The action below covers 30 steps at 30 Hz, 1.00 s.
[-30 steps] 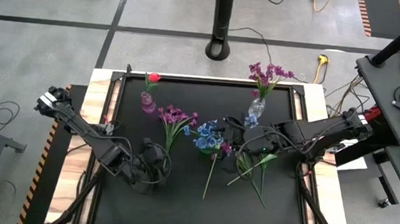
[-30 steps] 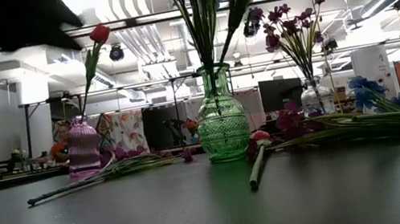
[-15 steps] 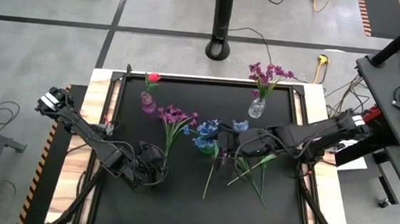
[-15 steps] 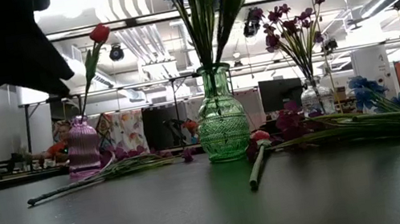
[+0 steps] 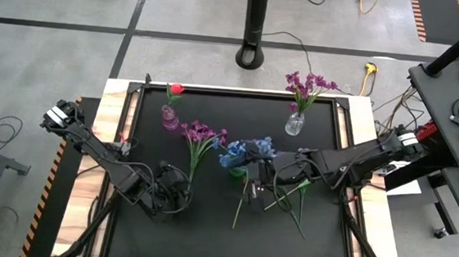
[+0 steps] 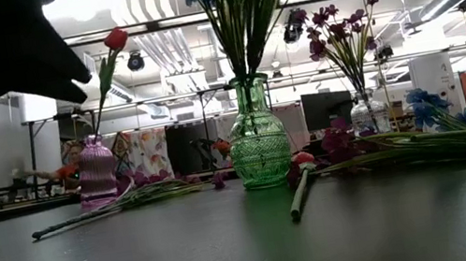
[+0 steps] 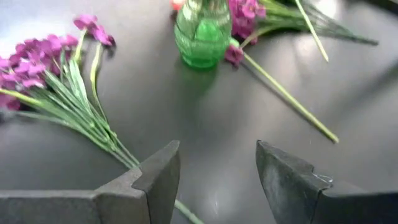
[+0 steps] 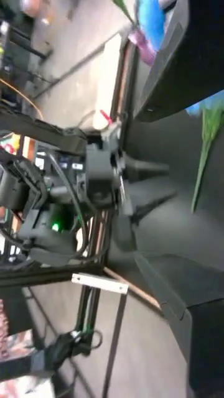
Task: Sort flowers into vase by color
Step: Put the middle left blue flowers into the green vase
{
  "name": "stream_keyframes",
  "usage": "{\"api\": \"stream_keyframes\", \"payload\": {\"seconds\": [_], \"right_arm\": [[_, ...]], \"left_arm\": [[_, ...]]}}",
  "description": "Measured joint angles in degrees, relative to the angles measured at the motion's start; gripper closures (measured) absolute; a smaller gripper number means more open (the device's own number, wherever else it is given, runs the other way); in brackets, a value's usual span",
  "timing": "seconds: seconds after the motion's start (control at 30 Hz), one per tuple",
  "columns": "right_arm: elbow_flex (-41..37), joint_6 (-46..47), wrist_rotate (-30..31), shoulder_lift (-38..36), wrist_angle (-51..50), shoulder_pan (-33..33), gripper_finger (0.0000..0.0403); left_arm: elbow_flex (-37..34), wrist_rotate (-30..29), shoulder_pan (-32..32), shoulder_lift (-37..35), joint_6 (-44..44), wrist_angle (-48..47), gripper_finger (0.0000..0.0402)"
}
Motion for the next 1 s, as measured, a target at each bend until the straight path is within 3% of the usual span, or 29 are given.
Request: {"api": "stream_keyframes", "payload": {"seconds": [0.5, 0.73, 1.0], "right_arm": [[0.1, 6.4, 0.6, -1.4, -6.9, -3.2, 0.0055], [0.1, -3.7, 0.3, -1.2, -8.0, -2.5, 0.0055], [1.4, 6.8, 0.1, -1.5, -7.6, -3.0, 0.0055]], "left_arm": [[0.0, -7.5, 0.0, 0.0, 0.2, 1.9, 0.0210], [0.0, -9.9, 0.0, 0.0, 0.2, 1.9, 0.0210], [0.0, -12.6, 0.0, 0.0, 0.6, 1.8, 0.0210]]}}
